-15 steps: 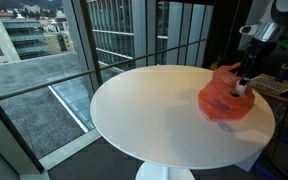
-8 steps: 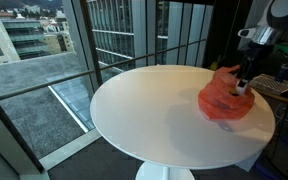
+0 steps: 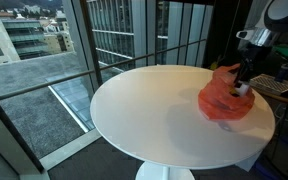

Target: Remove the white bottle from the plastic

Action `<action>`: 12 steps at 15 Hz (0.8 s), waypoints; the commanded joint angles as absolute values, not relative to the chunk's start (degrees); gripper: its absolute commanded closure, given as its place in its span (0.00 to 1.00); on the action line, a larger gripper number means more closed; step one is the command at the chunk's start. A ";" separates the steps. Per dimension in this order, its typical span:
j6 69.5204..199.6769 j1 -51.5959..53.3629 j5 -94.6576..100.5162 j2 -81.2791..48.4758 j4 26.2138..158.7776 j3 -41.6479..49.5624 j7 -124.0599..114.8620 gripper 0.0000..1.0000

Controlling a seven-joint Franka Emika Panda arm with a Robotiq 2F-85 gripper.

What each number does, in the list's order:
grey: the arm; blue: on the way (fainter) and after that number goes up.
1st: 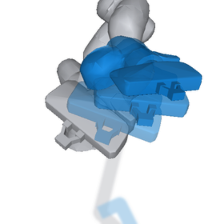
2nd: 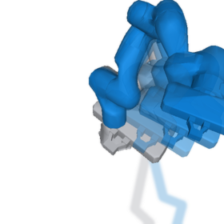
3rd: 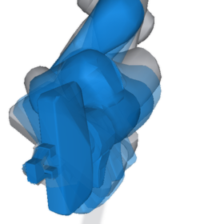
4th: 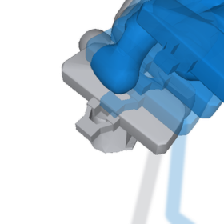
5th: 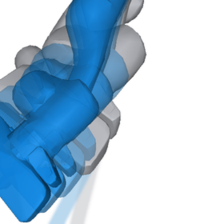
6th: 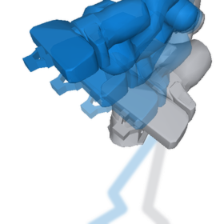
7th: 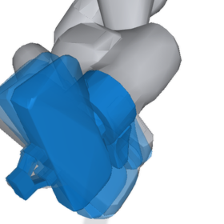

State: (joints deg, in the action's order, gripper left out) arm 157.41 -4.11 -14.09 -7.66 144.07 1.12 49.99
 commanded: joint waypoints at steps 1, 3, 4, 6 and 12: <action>157.50 -5.56 -13.81 -7.11 143.41 -0.09 50.34 0.90; 156.73 -5.58 -13.85 -6.19 143.36 -0.13 50.16 0.98; 156.75 -5.48 -13.51 -5.91 143.35 -0.03 49.78 1.00; 156.91 -5.39 -13.37 -5.55 143.31 0.07 49.81 0.87; 156.82 -5.34 -12.88 -5.20 143.19 0.55 49.59 0.36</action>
